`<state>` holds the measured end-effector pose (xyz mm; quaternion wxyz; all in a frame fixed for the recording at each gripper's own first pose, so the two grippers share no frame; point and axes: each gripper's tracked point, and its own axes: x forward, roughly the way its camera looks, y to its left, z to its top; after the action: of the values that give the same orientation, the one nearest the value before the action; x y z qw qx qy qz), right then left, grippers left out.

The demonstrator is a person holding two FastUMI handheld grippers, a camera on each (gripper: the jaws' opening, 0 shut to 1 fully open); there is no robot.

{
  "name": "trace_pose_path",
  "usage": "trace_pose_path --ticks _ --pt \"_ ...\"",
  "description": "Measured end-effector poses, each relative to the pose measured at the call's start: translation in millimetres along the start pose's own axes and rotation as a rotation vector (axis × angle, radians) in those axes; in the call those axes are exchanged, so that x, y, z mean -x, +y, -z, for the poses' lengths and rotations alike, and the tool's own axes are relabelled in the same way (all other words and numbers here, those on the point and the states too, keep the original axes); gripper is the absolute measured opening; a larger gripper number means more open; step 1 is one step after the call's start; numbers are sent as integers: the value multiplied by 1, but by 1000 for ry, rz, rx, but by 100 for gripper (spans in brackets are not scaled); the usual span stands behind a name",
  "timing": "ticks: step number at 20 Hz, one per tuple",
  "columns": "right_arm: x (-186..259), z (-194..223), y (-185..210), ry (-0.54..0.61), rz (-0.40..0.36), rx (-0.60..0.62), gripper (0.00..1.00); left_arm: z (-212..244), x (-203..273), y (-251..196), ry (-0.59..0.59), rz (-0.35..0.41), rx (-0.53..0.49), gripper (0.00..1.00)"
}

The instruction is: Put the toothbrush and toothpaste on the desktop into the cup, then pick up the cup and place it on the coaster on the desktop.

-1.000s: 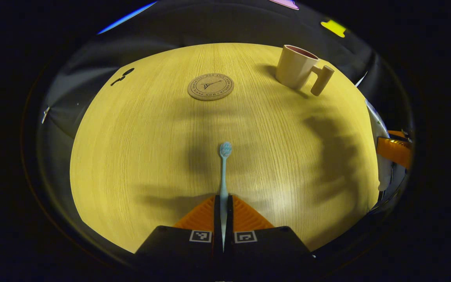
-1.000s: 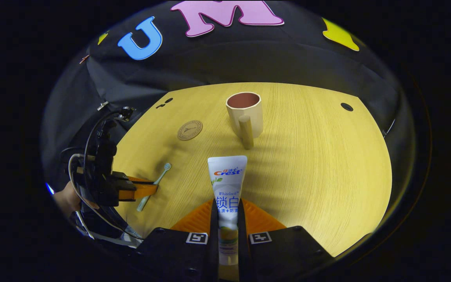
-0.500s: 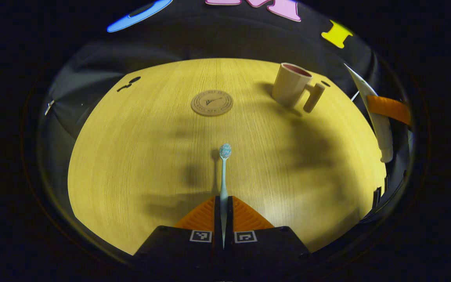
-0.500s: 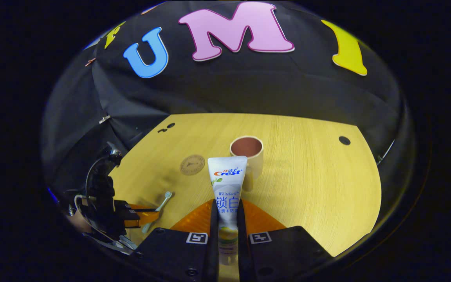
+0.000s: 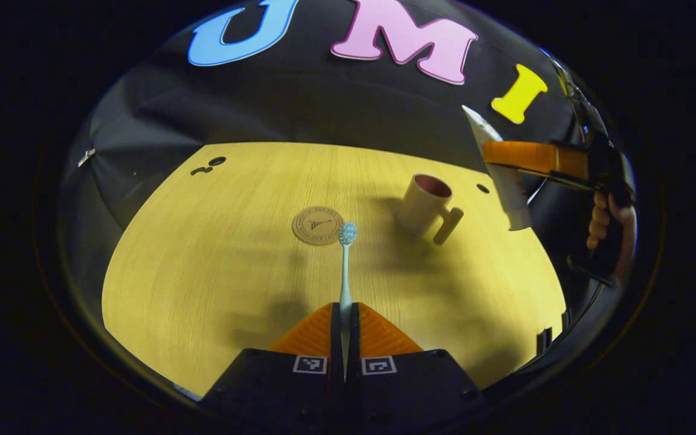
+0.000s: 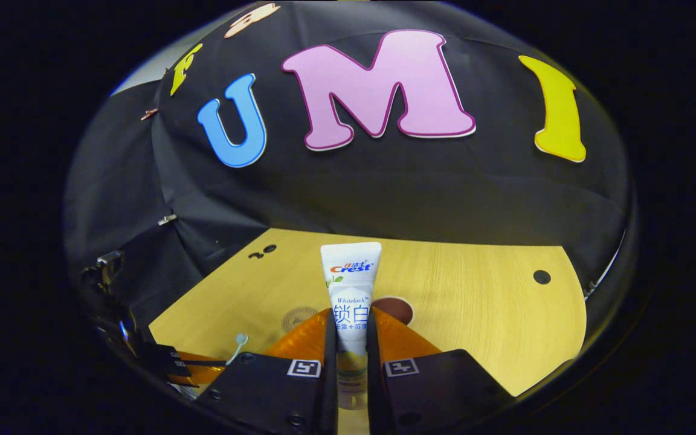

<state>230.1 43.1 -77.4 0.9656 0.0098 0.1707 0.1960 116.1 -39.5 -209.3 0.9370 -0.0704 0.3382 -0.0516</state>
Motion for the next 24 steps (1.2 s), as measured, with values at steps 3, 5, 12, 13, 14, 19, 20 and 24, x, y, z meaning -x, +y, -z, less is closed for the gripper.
trace_pose_path --ticks 3,5,12,13,14,19,20,24 --pt "-25 -8 -3 -34 -5 -21 23 -12 8 2 -44 -9 40 6" --pt "-44 -17 -5 -81 -12 -43 23 -22 12 0 -91 -2 69 7" --pt "-98 -43 -37 -266 21 -43 23 -36 17 -29 -188 49 65 6" --pt "-103 -43 -42 -282 30 -33 23 -36 15 -36 -186 64 59 6" --pt "-107 -42 -45 -290 33 -23 23 -36 12 -41 -185 70 53 6" --pt "-118 -27 -41 -298 4 33 23 -45 7 -69 -218 83 88 6" --pt "-120 -22 -40 -296 -1 44 23 -47 9 -75 -224 95 96 6" --pt "-125 -6 -41 -292 5 57 23 -48 9 -80 -225 108 102 7"
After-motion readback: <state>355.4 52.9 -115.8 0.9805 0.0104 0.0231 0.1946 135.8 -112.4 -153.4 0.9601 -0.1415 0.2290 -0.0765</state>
